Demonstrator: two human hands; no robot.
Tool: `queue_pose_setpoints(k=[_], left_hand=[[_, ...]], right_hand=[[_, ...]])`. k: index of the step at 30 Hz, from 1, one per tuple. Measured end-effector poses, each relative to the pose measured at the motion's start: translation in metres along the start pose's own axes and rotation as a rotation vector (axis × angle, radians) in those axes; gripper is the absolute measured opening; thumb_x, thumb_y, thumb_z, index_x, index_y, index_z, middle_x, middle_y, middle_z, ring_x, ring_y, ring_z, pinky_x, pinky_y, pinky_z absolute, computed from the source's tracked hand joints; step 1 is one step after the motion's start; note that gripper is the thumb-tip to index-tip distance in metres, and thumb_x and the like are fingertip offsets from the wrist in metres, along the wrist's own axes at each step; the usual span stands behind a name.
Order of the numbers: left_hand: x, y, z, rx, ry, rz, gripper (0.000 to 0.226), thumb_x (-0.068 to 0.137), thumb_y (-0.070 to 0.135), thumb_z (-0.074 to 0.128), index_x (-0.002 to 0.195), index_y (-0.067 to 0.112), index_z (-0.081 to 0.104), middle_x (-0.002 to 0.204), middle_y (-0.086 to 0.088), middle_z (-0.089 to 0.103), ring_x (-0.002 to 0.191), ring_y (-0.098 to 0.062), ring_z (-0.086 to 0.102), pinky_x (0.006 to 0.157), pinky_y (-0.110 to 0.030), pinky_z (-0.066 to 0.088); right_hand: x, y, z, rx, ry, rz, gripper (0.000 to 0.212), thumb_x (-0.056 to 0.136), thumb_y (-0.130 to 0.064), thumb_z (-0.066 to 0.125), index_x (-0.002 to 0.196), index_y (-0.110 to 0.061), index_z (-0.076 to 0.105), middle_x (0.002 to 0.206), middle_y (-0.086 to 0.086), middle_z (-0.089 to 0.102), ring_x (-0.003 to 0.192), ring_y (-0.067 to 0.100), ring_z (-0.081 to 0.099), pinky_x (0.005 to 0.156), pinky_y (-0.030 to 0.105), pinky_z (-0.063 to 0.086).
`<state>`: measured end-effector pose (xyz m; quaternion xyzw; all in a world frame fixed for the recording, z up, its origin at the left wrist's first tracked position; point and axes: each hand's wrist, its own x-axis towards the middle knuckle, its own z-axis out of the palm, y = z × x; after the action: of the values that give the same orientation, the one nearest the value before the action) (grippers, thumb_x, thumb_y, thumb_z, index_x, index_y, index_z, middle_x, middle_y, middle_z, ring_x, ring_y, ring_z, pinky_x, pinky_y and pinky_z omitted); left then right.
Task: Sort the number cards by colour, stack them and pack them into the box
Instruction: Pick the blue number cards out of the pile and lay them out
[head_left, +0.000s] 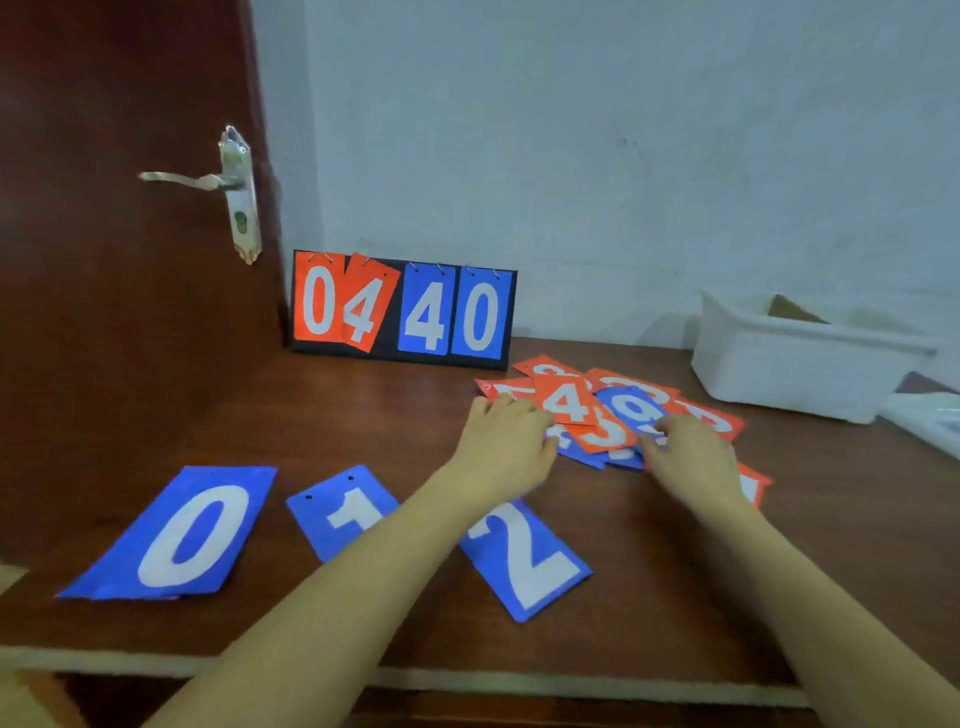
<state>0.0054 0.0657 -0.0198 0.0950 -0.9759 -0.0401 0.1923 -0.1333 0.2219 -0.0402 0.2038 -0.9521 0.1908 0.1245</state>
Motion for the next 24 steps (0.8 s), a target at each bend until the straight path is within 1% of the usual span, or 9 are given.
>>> queue_pose_setpoints(k=[4,7,9,11,14,16,19,21,24], left_hand=[[0.054,0.041,0.034,-0.050,-0.090,-0.032,0.036,0.095,0.031,0.038,0.121,0.014,0.055,0.127,-0.007,0.054,0.121,-0.027,0.044,0.099,-0.040,0.030],[0.082,0.059,0.056,-0.102,-0.181,-0.033,0.042,0.096,0.033,0.036,0.135,0.018,0.044,0.143,-0.005,0.041,0.132,-0.025,0.036,0.105,-0.044,0.025],[0.092,0.059,0.068,-0.100,-0.297,0.003,0.044,0.098,0.039,0.031,0.137,0.022,0.040,0.148,-0.003,0.037,0.134,-0.024,0.033,0.108,-0.047,0.027],[0.094,0.052,0.074,-0.060,-0.331,-0.016,0.042,0.098,0.040,0.028,0.124,0.019,0.052,0.135,-0.006,0.050,0.123,-0.027,0.045,0.100,-0.044,0.036],[0.100,0.042,0.075,0.021,-0.202,-0.081,0.043,0.098,0.041,0.029,0.102,0.011,0.059,0.113,-0.010,0.060,0.109,-0.031,0.052,0.093,-0.041,0.036],[0.105,0.047,0.071,-0.076,-0.124,-0.127,0.043,0.097,0.044,0.032,0.111,0.012,0.056,0.118,-0.009,0.060,0.113,-0.031,0.050,0.097,-0.041,0.033],[0.116,0.066,0.061,-0.788,-0.070,-0.235,0.043,0.094,0.041,0.045,0.130,0.016,0.042,0.120,0.002,0.056,0.110,-0.019,0.054,0.094,-0.035,0.042],[0.122,0.073,0.054,-1.038,0.155,-0.227,0.019,0.089,0.020,0.058,0.106,0.013,0.053,0.103,-0.004,0.064,0.090,-0.017,0.060,0.077,-0.034,0.050],[0.123,0.061,0.049,-0.951,0.305,-0.350,0.011,0.086,0.002,0.053,0.093,0.009,0.051,0.086,-0.004,0.057,0.081,-0.019,0.053,0.065,-0.030,0.045]], right_hand=[[0.036,0.044,0.006,-0.051,-0.044,0.165,0.059,0.088,-0.055,0.048,0.115,-0.003,0.057,0.125,0.018,0.057,0.119,0.036,0.049,0.096,0.043,0.038],[0.055,0.047,0.018,-0.036,-0.163,0.181,0.072,0.080,-0.065,0.054,0.122,-0.006,0.053,0.135,0.017,0.046,0.129,0.035,0.038,0.104,0.044,0.030],[0.066,0.050,0.017,0.054,-0.226,0.250,0.071,0.076,-0.060,0.064,0.123,-0.009,0.052,0.138,0.014,0.043,0.132,0.033,0.034,0.105,0.043,0.027],[0.075,0.059,0.012,0.168,-0.210,0.284,0.052,0.077,-0.044,0.069,0.115,-0.010,0.055,0.126,0.011,0.053,0.124,0.030,0.043,0.100,0.040,0.029],[0.078,0.074,0.004,0.406,-0.052,0.236,0.014,0.083,-0.018,0.062,0.094,-0.013,0.056,0.092,0.003,0.059,0.097,0.026,0.053,0.093,0.037,0.031],[0.077,0.073,-0.007,0.673,0.051,0.232,0.014,0.081,-0.011,0.063,0.076,-0.016,0.051,0.085,0.007,0.061,0.087,0.028,0.058,0.086,0.041,0.043],[0.073,0.057,-0.021,1.063,-0.021,0.147,0.023,0.081,-0.002,0.066,0.069,-0.012,0.048,0.074,0.016,0.062,0.068,0.025,0.061,0.068,0.034,0.048],[0.069,0.043,-0.022,1.049,-0.147,0.018,0.019,0.083,-0.006,0.066,0.072,-0.009,0.051,0.068,0.011,0.063,0.059,0.015,0.059,0.060,0.024,0.048],[0.071,0.038,-0.008,0.861,-0.156,0.062,0.032,0.089,-0.031,0.061,0.077,-0.002,0.059,0.076,0.012,0.066,0.069,0.020,0.061,0.066,0.028,0.044]])
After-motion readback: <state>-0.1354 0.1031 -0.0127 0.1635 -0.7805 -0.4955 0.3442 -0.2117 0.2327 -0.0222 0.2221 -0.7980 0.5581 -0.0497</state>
